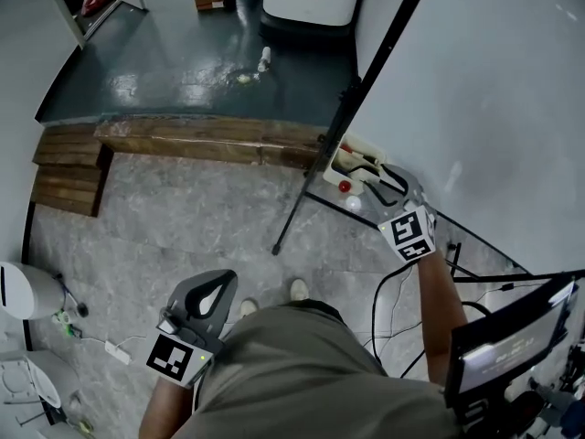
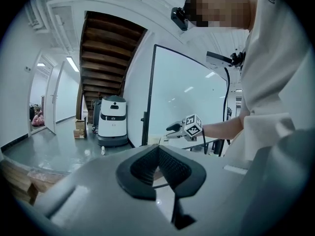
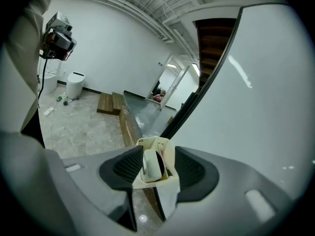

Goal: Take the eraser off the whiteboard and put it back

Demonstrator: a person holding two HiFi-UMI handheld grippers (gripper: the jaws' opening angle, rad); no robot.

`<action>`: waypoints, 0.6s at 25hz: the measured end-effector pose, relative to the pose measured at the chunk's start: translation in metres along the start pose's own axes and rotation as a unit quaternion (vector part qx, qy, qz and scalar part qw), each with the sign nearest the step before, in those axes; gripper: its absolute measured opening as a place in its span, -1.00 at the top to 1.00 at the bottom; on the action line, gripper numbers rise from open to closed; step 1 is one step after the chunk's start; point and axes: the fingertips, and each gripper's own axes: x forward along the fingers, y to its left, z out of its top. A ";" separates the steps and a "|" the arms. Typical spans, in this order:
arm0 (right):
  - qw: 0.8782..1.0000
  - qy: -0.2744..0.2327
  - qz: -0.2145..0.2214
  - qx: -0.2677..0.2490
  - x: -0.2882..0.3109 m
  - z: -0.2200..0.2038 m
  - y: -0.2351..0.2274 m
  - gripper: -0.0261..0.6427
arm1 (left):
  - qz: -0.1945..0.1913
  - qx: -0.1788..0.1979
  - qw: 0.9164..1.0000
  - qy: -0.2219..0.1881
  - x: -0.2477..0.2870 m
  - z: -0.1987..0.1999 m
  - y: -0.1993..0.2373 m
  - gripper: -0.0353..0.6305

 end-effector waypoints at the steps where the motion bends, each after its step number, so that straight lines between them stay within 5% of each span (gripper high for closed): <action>1: 1.000 0.001 -0.014 0.001 -0.007 0.004 0.000 0.34 | -0.004 0.001 1.000 -0.002 -0.004 -0.001 0.000 0.88; 15: 0.993 -0.009 -0.068 0.099 -0.113 0.079 0.114 0.34 | -0.092 0.003 0.996 -0.005 -0.066 -0.037 0.000 0.88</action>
